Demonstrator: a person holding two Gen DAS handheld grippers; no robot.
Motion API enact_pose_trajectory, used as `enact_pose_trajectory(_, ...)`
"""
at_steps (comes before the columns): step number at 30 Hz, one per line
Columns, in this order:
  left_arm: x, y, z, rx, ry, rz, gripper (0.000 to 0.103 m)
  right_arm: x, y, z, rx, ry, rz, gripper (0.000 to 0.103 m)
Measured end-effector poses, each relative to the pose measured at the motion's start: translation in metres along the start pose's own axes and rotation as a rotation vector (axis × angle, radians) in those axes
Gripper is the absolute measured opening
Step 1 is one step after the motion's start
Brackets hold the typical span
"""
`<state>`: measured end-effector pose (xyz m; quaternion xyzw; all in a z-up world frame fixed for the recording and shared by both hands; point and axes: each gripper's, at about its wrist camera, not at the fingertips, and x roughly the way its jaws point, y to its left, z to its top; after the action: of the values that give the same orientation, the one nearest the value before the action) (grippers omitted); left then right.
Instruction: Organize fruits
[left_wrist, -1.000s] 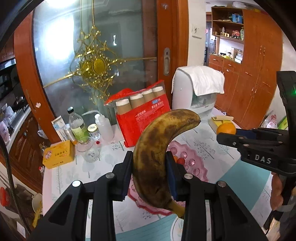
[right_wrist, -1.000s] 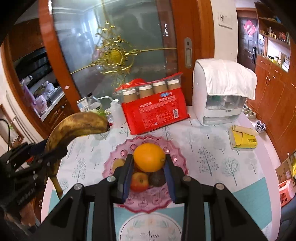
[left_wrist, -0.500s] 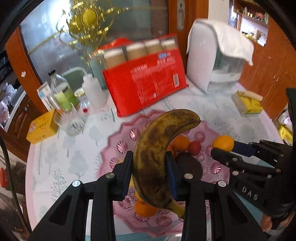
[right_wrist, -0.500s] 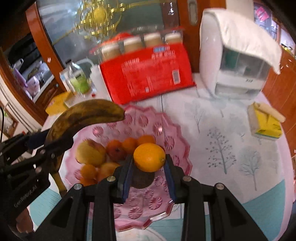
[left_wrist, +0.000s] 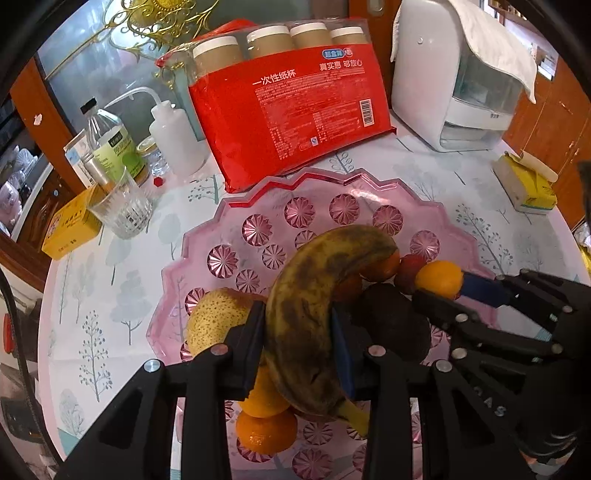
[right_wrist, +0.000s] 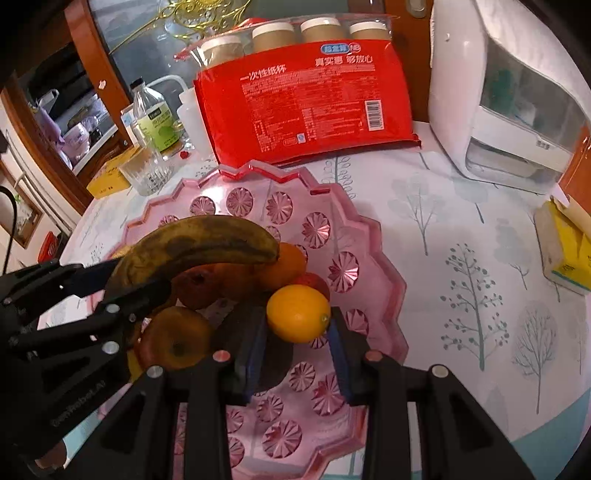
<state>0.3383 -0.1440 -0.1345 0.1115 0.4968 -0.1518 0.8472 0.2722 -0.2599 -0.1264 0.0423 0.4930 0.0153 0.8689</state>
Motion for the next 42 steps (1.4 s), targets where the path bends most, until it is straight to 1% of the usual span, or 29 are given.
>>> enact_pose_trajectory(6, 0.0, 0.0, 0.0, -0.01, -0.003, 0.004, 0.034, 0.002, -0.004, 0.002, -0.003, -0.008, 0.014, 0.036)
enact_pose_trajectory(7, -0.001, 0.0, 0.0, -0.012, -0.006, 0.003, 0.037, 0.001, -0.004, 0.002, -0.004, -0.011, 0.011, 0.037)
enact_pose_trajectory(8, -0.002, 0.0, -0.001, -0.015, -0.008, -0.007, 0.046, 0.001, -0.005, 0.002, -0.005, -0.014, 0.01, 0.037)
enact_pose_trajectory(9, -0.003, 0.0, -0.001, -0.018, -0.01, -0.017, 0.052, 0.0, -0.006, 0.001, -0.001, -0.016, 0.016, 0.038)
enact_pose_trajectory(10, -0.005, 0.0, -0.001, -0.022, -0.016, -0.013, 0.062, 0.0, -0.007, 0.002, 0.004, -0.017, 0.024, 0.039)
enact_pose_trajectory(11, -0.009, 0.0, -0.002, -0.027, -0.033, 0.007, 0.069, -0.002, -0.008, 0.002, 0.015, -0.023, 0.024, 0.039)
enact_pose_trajectory(12, -0.011, 0.0, -0.003, -0.027, -0.042, 0.011, 0.072, -0.002, -0.01, 0.002, 0.022, -0.026, 0.025, 0.04)
enact_pose_trajectory(14, -0.017, 0.002, -0.004, -0.036, -0.054, 0.0, 0.083, -0.004, -0.014, 0.001, 0.039, -0.026, 0.039, 0.04)
enact_pose_trajectory(16, -0.022, 0.004, -0.005, -0.045, -0.058, -0.01, 0.087, -0.006, -0.016, 0.001, 0.051, -0.027, 0.047, 0.041)
enact_pose_trajectory(26, -0.054, 0.011, -0.021, -0.104, -0.063, 0.011, 0.093, -0.025, -0.005, -0.003, 0.031, -0.051, 0.064, 0.043)
enact_pose_trajectory(32, -0.079, 0.017, -0.035, -0.141, -0.077, -0.008, 0.093, -0.045, 0.005, -0.012, 0.014, -0.061, 0.062, 0.043)
enact_pose_trajectory(42, -0.124, 0.013, -0.06, -0.13, -0.123, -0.03, 0.093, -0.091, 0.016, -0.042, 0.014, -0.086, 0.044, 0.044)
